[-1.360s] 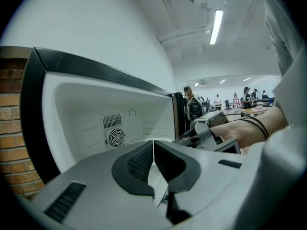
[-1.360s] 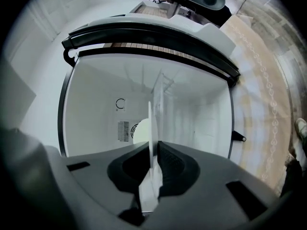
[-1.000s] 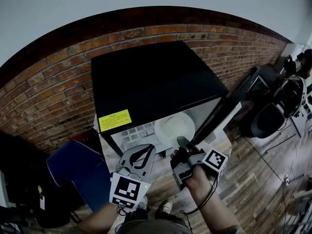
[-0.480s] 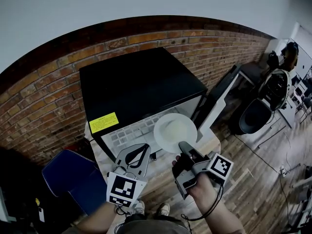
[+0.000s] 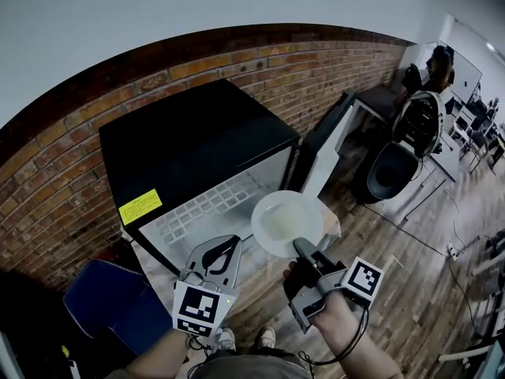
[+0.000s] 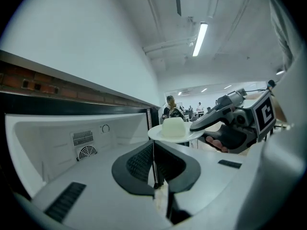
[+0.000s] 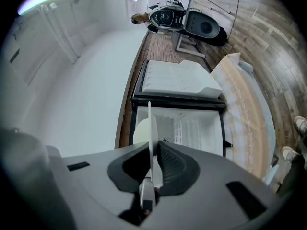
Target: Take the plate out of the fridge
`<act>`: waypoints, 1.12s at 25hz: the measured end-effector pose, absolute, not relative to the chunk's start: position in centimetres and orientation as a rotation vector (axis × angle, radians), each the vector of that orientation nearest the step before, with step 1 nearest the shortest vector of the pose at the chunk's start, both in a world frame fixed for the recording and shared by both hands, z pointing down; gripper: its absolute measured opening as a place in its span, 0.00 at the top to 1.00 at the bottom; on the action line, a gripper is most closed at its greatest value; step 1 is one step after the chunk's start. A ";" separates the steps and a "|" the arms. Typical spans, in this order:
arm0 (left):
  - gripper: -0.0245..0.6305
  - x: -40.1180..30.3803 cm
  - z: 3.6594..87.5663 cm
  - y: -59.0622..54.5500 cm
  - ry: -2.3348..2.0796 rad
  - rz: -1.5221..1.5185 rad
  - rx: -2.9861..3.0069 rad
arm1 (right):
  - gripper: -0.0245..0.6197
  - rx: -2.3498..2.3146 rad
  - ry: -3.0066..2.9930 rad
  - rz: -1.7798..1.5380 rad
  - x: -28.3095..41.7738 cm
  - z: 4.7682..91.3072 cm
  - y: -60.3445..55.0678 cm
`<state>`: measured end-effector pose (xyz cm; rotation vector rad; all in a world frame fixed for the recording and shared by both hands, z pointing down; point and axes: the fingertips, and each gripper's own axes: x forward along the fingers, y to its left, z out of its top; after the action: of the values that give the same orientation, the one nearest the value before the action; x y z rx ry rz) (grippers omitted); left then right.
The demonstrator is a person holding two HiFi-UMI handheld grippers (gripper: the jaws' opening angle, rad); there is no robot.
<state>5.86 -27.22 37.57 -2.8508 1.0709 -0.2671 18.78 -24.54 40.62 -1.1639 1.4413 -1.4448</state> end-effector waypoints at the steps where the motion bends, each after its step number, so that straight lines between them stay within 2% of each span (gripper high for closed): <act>1: 0.93 6.3 37.6 -27.1 1.054 -0.268 -2.857 | 0.89 -1.171 1.431 -1.442 19.2 40.7 -24.1; 15: 0.93 12.6 39.8 -24.3 0.812 -0.321 -2.934 | 0.89 -1.277 1.267 -1.405 24.5 44.4 -18.6; 28: 0.93 15.3 42.8 -21.8 0.681 -0.410 -2.977 | 0.89 -1.319 1.144 -1.424 26.6 48.8 -15.3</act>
<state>15.26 -21.80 42.83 -2.9767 0.6805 -0.4098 26.59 -15.32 48.83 -1.3190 1.1440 -1.4241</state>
